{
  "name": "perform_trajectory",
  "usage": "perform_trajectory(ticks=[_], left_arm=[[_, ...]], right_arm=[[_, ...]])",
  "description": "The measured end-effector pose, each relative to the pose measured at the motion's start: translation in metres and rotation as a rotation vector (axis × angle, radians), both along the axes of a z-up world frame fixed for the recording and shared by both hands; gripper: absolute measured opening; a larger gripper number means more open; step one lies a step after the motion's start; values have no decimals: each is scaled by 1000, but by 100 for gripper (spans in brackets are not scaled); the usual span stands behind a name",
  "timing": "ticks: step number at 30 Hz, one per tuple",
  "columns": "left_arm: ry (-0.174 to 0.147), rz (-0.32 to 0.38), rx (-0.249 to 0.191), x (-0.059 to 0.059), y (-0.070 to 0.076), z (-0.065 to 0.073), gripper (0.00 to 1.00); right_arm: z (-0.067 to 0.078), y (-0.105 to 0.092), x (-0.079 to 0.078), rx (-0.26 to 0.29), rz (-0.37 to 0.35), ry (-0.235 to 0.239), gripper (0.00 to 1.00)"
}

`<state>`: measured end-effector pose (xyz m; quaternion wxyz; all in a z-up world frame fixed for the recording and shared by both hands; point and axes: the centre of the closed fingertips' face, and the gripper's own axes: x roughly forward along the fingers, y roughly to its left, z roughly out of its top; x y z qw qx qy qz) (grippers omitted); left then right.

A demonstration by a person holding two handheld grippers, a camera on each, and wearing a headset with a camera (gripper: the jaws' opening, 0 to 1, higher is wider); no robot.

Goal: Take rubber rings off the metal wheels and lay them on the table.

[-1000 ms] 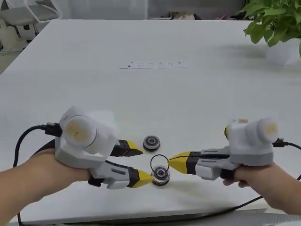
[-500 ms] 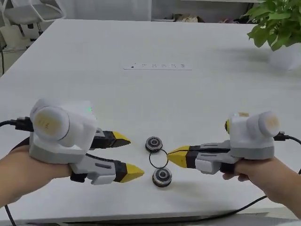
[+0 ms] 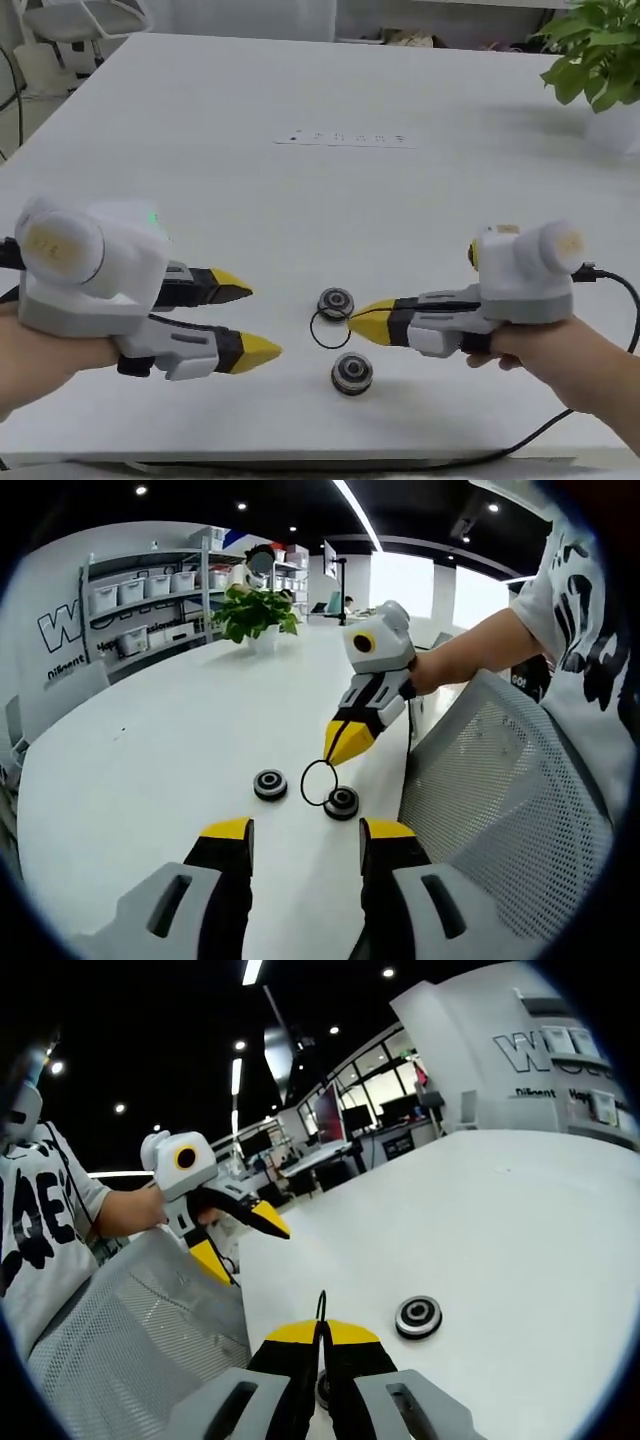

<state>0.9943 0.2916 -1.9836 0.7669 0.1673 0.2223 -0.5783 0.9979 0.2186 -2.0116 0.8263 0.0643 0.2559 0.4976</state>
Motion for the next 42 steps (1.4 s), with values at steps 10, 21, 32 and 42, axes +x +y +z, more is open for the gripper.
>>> perform_trajectory(ticks=[10, 21, 32, 42], left_arm=[[2, 29, -5, 2, 12, 2, 38], [4, 52, -10, 4, 20, 3, 38], [3, 71, -17, 6, 27, 6, 37], [4, 82, -15, 5, 33, 6, 37]], right_arm=[[-1, 12, 6, -22, 37, -2, 0], [-4, 27, 9, -39, 75, -3, 0], [-12, 38, 9, -66, 108, 6, 0], [-20, 47, 7, -94, 137, 19, 0]])
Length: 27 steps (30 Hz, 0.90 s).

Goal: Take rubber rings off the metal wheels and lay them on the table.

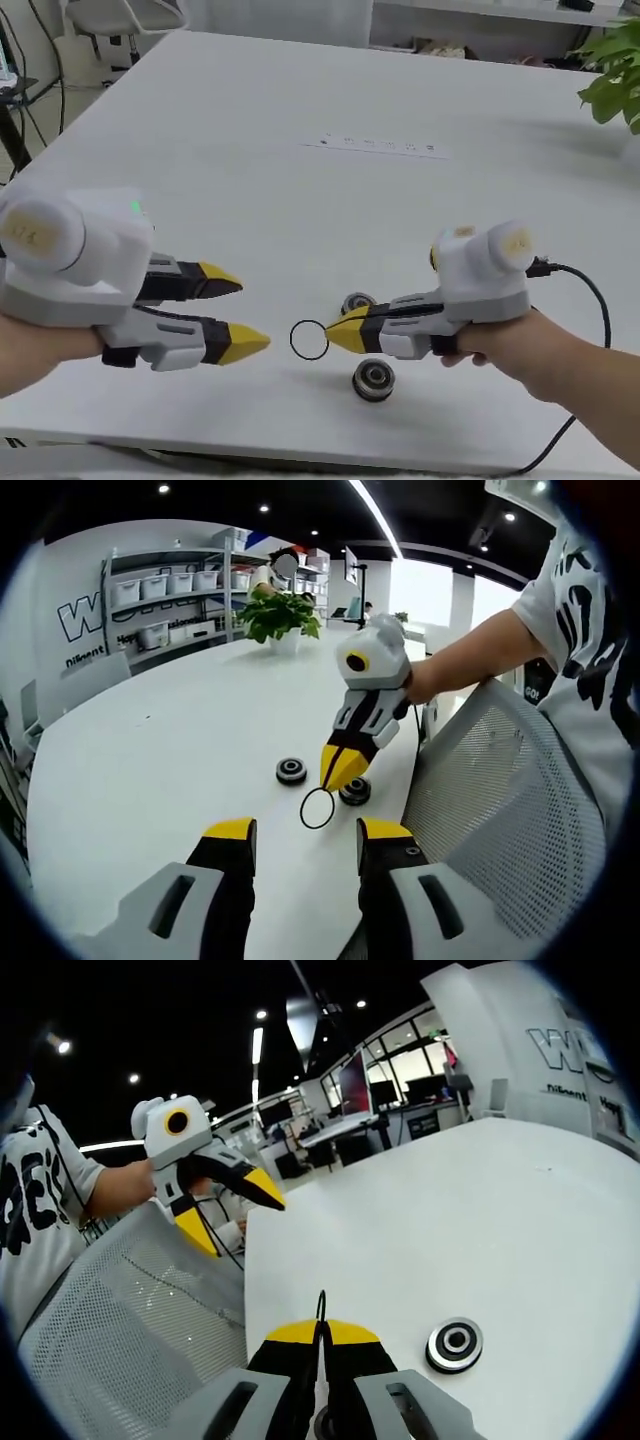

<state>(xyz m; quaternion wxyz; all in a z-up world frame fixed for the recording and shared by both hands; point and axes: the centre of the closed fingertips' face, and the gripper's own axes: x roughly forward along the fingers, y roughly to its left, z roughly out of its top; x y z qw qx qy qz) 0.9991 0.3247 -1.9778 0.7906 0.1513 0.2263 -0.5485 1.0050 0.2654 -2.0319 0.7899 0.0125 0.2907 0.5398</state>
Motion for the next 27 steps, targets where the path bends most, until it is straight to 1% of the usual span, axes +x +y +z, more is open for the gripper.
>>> perform_trajectory(ticks=[7, 15, 22, 27], left_arm=[[0, 5, -1, 0, 3, 1, 37], [3, 6, 3, -2, 4, -2, 37], [8, 9, 6, -3, 6, -3, 37], [9, 14, 6, -3, 7, -4, 37]], right_arm=[[-8, 3, -1, -22, 13, 16, 0], [-19, 7, -5, -59, 37, 25, 0], [-27, 7, -8, -99, 58, 9, 0], [-30, 4, -7, -118, 55, -1, 0]])
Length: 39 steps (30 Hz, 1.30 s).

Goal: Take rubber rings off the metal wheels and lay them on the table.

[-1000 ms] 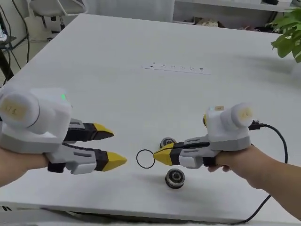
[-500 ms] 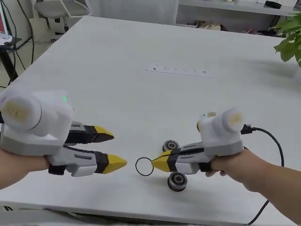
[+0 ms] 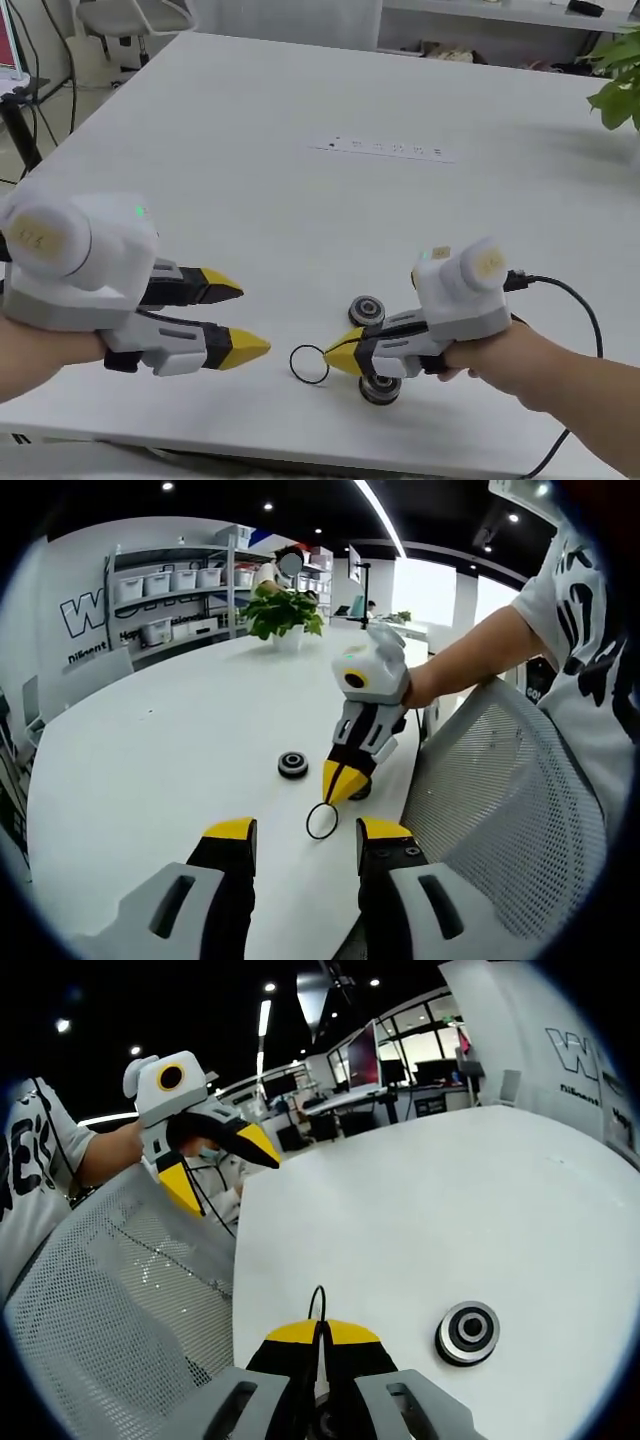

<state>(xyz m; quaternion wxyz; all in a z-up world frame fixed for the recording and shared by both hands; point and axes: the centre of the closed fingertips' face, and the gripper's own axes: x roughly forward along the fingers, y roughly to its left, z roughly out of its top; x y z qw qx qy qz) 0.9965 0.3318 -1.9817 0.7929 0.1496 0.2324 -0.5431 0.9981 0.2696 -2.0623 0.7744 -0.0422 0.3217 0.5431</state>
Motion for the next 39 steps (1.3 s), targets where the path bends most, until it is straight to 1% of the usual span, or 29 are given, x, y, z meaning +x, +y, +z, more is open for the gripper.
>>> perform_trajectory(ticks=[3, 5, 15, 25, 28, 31, 32, 39], left_arm=[[0, -2, 2, 0, 0, 0, 37], [0, -2, 4, 0, 0, -1, 37], [1, -2, 8, 1, 0, -1, 37], [-4, -10, 20, 2, -3, 1, 35], [1, -15, 25, 1, -4, 1, 34], [22, -22, 49, -1, -4, -2, 27], [22, -24, 53, -1, -4, -3, 26], [26, -32, 66, -1, -8, -2, 28]], right_arm=[[-1, -2, 1, -7, -5, -6, 0], [-3, -4, 2, -10, -9, -2, 0], [-2, -4, 2, -12, -3, -15, 7], [9, -6, 6, 10, -17, -28, 11], [14, -7, 6, 22, -18, -33, 12], [17, -8, 5, 26, -19, -39, 13], [17, -9, 5, 27, -20, -40, 13], [25, -15, 0, 37, -23, -55, 14]])
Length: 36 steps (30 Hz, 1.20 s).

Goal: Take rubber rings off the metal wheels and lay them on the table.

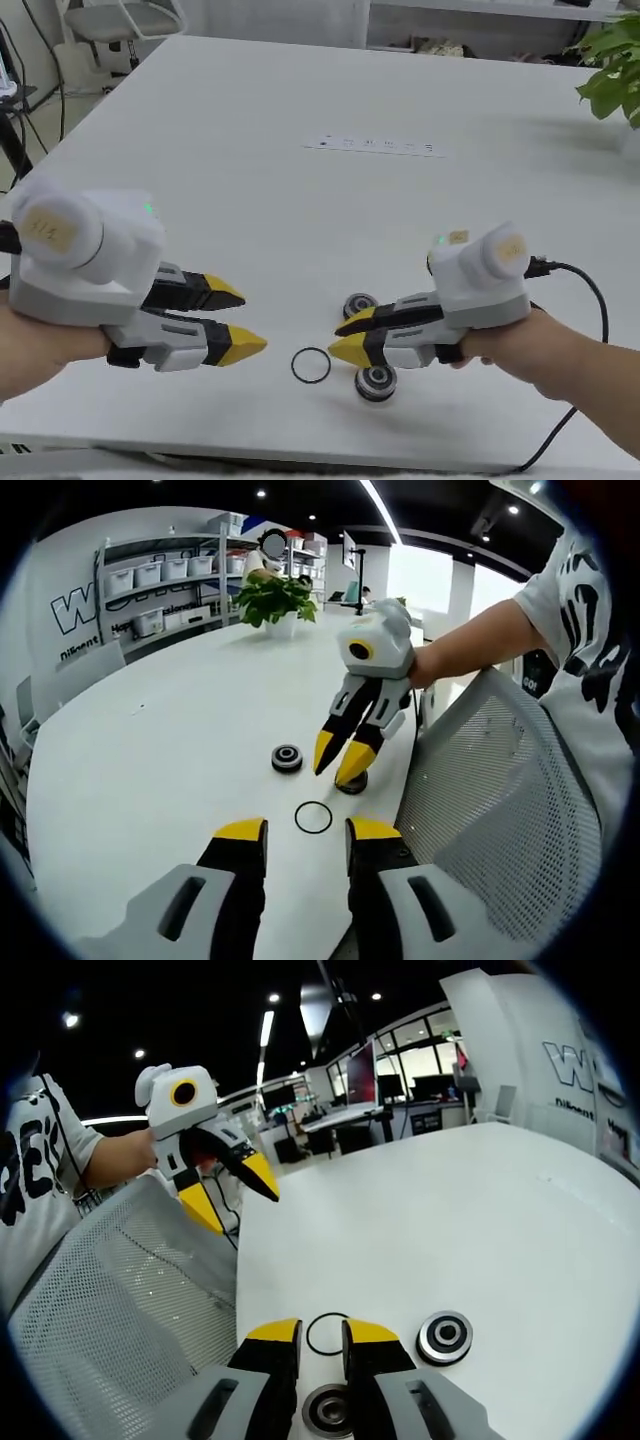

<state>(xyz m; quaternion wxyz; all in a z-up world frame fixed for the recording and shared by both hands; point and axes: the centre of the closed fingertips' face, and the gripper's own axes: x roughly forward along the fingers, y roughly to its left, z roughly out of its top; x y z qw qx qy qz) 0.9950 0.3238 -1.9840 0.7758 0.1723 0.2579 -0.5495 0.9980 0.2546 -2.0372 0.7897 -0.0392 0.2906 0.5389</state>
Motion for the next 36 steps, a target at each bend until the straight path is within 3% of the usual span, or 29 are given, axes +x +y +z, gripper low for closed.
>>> perform_trajectory(ticks=[20, 36], left_arm=[[-19, -72, 7, 1, -28, 7, 37], [-17, -124, 21, 1, -50, 1, 42]], right_arm=[[24, -32, -12, 36, -44, -53, 17], [17, -53, -21, 27, -95, -63, 23]])
